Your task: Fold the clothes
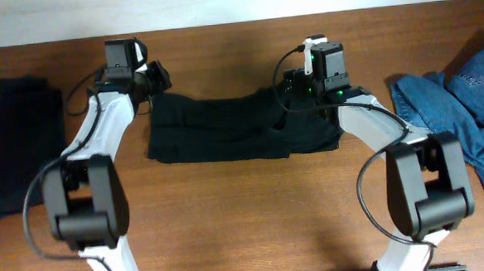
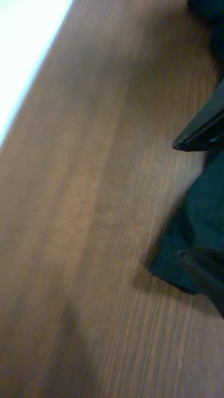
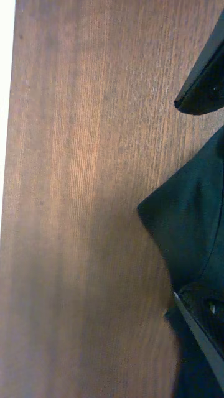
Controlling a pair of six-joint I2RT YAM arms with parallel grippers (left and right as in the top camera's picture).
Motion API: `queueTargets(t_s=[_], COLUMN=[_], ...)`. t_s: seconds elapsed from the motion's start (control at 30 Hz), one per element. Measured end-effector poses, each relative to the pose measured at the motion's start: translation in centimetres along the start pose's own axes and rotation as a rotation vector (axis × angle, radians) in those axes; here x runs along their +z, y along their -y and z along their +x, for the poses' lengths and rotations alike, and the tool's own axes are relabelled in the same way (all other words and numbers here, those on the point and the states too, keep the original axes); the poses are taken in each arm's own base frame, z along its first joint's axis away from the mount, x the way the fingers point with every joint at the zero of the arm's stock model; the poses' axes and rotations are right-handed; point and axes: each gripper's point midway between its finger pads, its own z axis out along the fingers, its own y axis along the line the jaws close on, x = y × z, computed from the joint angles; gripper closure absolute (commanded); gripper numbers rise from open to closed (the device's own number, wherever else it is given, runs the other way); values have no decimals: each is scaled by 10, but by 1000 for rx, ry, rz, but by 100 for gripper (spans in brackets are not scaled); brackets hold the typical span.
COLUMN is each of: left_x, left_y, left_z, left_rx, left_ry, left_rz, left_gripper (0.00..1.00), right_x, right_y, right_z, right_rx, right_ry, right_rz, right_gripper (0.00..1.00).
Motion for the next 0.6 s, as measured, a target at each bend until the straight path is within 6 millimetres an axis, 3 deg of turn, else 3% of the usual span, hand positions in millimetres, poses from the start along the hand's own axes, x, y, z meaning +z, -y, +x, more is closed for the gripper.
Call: queueTargets(t_s=[0.17,0.33,0.6], left_x=[27,25,26], left_y=[-4,1,1], left_z=[6,-8,-12], left_rx=[34,68,108], left_ry=[-70,-39,-21], left_rz=[-7,0,-3], left_gripper=[49,49,44], right_x=[12,19,43], right_y=[0,1,1], right_z=[5,-1,21], right_rx=[-61,-83,-92], right_ry=[2,43,16], right_rz=[0,3,4], right_gripper=[4,4,4])
